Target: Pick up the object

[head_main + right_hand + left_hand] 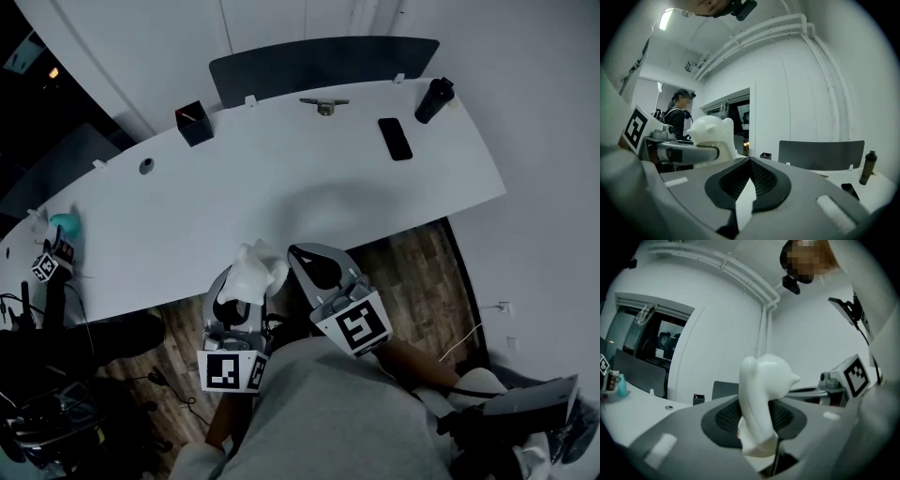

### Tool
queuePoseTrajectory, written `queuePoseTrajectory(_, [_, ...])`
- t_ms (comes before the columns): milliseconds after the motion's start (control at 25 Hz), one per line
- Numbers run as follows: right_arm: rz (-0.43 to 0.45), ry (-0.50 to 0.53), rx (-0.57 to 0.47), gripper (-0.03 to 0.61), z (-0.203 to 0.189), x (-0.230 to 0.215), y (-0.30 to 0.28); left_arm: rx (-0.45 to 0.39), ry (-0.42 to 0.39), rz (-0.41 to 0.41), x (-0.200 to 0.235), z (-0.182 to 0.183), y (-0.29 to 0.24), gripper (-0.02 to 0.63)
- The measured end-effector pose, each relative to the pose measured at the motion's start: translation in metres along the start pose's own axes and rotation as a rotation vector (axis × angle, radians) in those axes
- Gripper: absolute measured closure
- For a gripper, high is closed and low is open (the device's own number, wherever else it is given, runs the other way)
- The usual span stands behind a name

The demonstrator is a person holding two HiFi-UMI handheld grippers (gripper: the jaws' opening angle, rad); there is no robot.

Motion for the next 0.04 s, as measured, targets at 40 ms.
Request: queuePoseTrajectory(40, [-0.001,-0.002,-0.002,0.577,0.0003,0.0006,-0.0001,-0.001,0.001,0.000,0.0004,-0.0002,0.0004,0.466])
Point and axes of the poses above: the fingertips, and each gripper's own axes: y backward along the fingers, x to its left, z out of its top, the point moved 7 cm from there along y, backward along the fingers, and after that the axes turned 2 degrees about y, right-handed, at the moved point
